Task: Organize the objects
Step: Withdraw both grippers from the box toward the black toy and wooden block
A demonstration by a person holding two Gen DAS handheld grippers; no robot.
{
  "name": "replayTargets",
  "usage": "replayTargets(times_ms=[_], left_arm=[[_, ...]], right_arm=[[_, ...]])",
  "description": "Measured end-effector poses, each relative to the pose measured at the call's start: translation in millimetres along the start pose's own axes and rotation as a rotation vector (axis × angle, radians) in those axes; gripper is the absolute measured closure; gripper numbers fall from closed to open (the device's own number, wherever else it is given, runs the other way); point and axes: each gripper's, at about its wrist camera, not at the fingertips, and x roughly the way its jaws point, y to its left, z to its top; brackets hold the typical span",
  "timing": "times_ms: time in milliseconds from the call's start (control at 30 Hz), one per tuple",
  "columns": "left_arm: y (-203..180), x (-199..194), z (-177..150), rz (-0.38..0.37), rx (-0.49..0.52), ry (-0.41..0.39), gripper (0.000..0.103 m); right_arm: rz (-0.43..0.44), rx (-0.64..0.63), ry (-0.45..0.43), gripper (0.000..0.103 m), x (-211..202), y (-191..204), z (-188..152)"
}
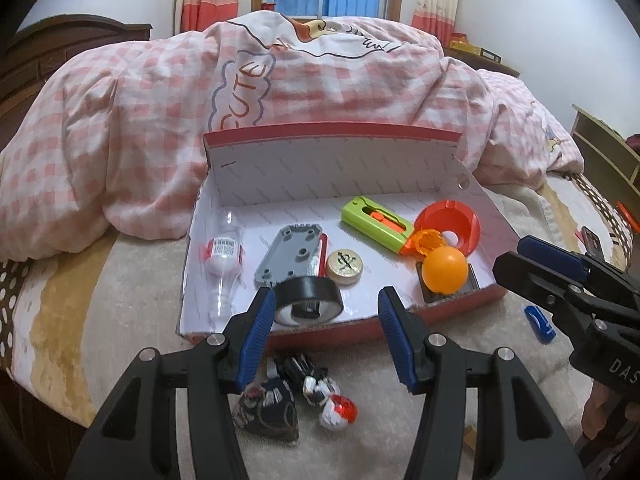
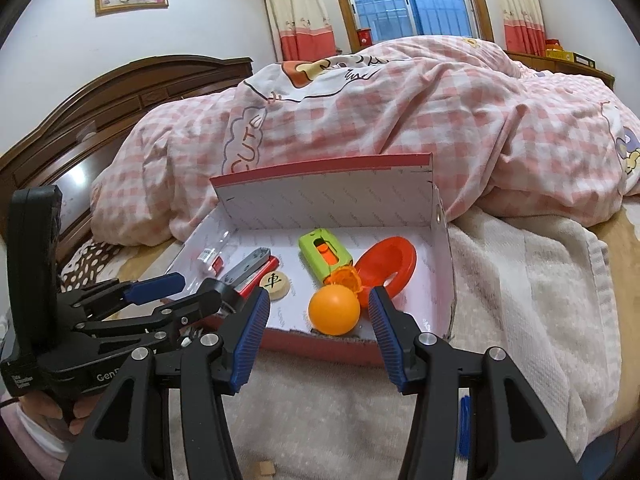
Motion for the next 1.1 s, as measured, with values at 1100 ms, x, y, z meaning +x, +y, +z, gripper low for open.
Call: replayTargets(times_ms=[1100], left_arm=[[-24, -14, -52, -0.025, 0.037, 0.075, 0.049]], right_arm=[[-0.03, 0.065, 0.107, 0.05, -31, -22, -69]])
